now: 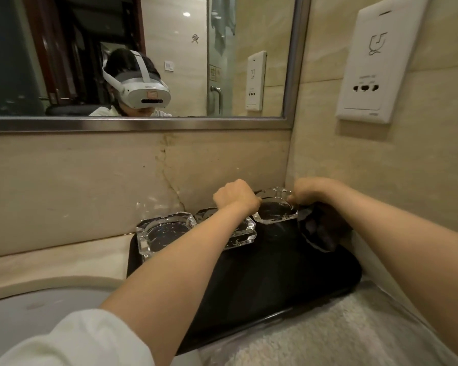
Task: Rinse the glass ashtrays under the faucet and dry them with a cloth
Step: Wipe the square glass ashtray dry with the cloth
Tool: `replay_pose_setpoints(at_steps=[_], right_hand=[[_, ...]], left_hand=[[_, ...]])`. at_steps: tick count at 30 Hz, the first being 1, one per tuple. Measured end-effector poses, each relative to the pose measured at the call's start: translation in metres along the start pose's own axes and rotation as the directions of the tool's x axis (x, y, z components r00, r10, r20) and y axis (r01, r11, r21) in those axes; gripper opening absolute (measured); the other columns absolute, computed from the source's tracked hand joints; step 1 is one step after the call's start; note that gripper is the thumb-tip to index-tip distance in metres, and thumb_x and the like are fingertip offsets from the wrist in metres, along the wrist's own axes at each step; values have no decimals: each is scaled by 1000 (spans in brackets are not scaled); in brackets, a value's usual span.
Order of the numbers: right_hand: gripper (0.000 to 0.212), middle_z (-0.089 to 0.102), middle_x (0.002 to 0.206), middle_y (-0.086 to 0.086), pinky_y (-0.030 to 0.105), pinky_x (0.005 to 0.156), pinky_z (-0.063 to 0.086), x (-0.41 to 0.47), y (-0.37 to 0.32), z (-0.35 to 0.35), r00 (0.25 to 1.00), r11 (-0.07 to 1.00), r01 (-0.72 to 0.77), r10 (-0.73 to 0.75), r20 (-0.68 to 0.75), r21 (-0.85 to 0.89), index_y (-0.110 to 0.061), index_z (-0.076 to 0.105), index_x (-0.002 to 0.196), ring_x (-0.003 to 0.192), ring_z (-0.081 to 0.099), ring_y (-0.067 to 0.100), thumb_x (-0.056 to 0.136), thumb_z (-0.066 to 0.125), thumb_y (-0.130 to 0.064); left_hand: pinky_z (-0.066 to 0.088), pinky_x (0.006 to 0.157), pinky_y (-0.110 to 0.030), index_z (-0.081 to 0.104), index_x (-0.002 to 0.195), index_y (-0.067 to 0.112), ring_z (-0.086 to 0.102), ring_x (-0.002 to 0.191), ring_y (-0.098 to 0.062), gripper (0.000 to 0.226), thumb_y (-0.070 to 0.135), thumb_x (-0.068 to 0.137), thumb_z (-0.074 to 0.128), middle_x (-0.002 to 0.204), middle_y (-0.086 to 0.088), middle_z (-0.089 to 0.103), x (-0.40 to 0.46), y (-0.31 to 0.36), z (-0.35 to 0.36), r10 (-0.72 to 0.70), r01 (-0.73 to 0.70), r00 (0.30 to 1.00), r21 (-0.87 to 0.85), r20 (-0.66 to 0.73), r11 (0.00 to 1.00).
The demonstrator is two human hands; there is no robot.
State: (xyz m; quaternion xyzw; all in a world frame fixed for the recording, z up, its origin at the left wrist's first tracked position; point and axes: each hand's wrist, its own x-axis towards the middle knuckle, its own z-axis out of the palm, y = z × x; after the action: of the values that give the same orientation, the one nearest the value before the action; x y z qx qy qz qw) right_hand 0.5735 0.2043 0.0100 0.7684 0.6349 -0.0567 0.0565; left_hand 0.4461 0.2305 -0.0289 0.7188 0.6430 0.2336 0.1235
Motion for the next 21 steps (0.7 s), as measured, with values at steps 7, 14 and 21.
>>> replay_pose_setpoints(at_steps=[7, 14, 21], right_hand=[[35, 56, 116, 10, 28, 92, 42, 11, -2, 7, 997, 994, 11, -3, 71, -107, 0, 54, 124, 92, 48, 19, 99, 40, -21], [30, 58, 108, 10, 31, 88, 46, 33, 1, 24, 975, 983, 7, 34, 220, -183, -2, 58, 119, 89, 53, 22, 94, 48, -16], [43, 60, 121, 8, 37, 93, 48, 46, 6, 42, 998, 998, -48, 49, 30, -47, -7, 60, 117, 107, 58, 28, 85, 64, -36]], left_hand=[[39, 94, -37, 60, 112, 9, 44, 122, -30, 44, 45, 86, 59, 126, -11, 57, 9, -8, 17, -8, 6, 999, 65, 33, 998], [31, 102, -39, 57, 123, 12, 31, 131, -31, 52, 47, 84, 58, 140, -11, 40, 7, -11, 28, 17, -26, 999, 263, 39, 964], [31, 102, -39, 56, 124, 12, 32, 130, -32, 50, 43, 85, 59, 140, -12, 39, 7, -13, 27, -7, -2, 999, 250, 35, 968]])
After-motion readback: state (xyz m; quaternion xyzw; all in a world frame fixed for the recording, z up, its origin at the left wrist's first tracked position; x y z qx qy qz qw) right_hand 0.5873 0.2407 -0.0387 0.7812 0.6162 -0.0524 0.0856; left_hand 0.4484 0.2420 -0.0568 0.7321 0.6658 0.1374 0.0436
